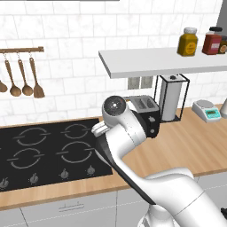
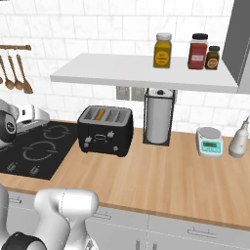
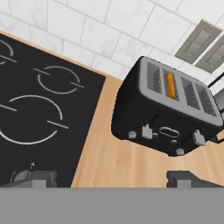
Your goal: Start the toaster. Once the lever pops up, take the bread to the plate on the dining counter.
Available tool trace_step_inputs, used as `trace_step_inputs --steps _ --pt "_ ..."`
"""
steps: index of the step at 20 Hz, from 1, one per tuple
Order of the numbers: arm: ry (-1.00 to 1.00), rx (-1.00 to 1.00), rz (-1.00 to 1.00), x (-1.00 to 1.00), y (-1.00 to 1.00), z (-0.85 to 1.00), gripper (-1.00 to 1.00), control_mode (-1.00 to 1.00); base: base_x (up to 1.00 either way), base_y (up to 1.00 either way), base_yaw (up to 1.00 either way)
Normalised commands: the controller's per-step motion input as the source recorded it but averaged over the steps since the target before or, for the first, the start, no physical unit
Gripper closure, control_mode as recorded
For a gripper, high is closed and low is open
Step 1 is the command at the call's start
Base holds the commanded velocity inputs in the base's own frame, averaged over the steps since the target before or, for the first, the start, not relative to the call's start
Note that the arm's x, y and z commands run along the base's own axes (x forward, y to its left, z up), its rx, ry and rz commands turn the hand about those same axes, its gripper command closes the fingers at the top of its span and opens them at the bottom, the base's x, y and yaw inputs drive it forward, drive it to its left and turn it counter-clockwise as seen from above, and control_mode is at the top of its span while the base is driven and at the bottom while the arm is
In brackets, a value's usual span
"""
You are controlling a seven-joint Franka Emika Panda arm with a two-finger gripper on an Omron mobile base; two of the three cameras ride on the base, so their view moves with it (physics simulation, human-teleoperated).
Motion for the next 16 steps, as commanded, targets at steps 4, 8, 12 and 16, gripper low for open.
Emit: trace_step_inputs --steps 4,8,12,16 --pt "0.00 0.00 0.00 0.00 0.00 0.00 -1.00 -1.00 0.00 0.00 0.00" --pt "0.00 0.00 0.00 0.00 0.00 0.00 -1.00 -1.00 0.00 0.00 0.00" --pt "0.00 0.00 0.00 0.00 0.00 0.00 -1.00 -1.00 0.00 0.00 0.00" --pt "0.00 0.00 0.00 0.00 0.00 0.00 -1.00 -1.00 0.00 0.00 0.00"
